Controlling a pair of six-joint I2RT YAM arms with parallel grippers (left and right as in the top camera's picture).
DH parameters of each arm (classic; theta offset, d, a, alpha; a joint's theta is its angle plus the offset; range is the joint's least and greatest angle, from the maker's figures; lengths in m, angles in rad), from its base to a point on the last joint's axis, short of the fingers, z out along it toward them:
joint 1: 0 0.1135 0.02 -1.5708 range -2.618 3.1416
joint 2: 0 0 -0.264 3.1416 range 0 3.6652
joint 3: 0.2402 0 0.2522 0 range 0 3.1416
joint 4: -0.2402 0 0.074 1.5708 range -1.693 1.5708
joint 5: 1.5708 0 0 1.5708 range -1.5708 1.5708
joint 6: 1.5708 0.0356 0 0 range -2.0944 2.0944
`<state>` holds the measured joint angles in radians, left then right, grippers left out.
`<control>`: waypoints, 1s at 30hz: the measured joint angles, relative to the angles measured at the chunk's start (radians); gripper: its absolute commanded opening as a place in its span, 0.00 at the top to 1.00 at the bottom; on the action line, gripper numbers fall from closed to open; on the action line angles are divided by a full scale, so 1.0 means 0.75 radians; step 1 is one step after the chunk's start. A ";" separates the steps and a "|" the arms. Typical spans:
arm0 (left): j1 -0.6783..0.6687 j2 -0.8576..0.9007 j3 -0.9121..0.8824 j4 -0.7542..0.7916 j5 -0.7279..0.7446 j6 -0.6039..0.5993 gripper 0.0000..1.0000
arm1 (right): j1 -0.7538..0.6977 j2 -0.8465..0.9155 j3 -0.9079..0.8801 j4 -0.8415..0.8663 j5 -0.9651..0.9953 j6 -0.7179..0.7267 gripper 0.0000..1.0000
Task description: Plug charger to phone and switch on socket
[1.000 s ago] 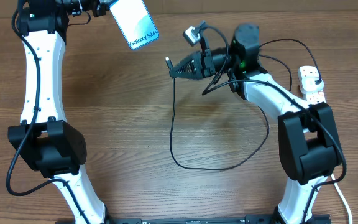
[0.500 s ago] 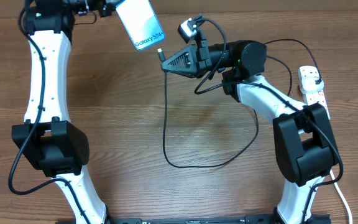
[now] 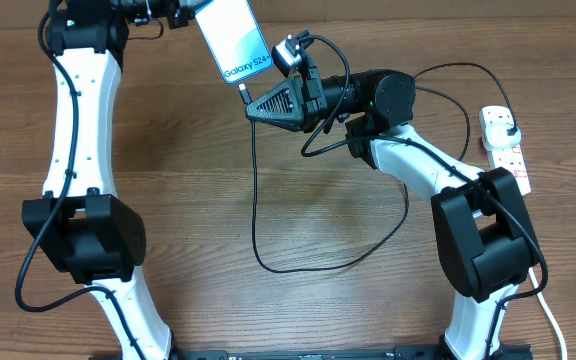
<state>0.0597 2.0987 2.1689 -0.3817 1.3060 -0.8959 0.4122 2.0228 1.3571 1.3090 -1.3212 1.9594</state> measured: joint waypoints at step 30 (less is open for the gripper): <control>0.008 0.000 0.000 -0.011 0.164 -0.014 0.96 | 0.000 -0.001 0.000 0.007 -0.042 -0.025 0.96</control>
<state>0.0658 2.0987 2.1689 -0.3897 1.4288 -0.9066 0.4122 2.0224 1.3571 1.3144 -1.3529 1.9408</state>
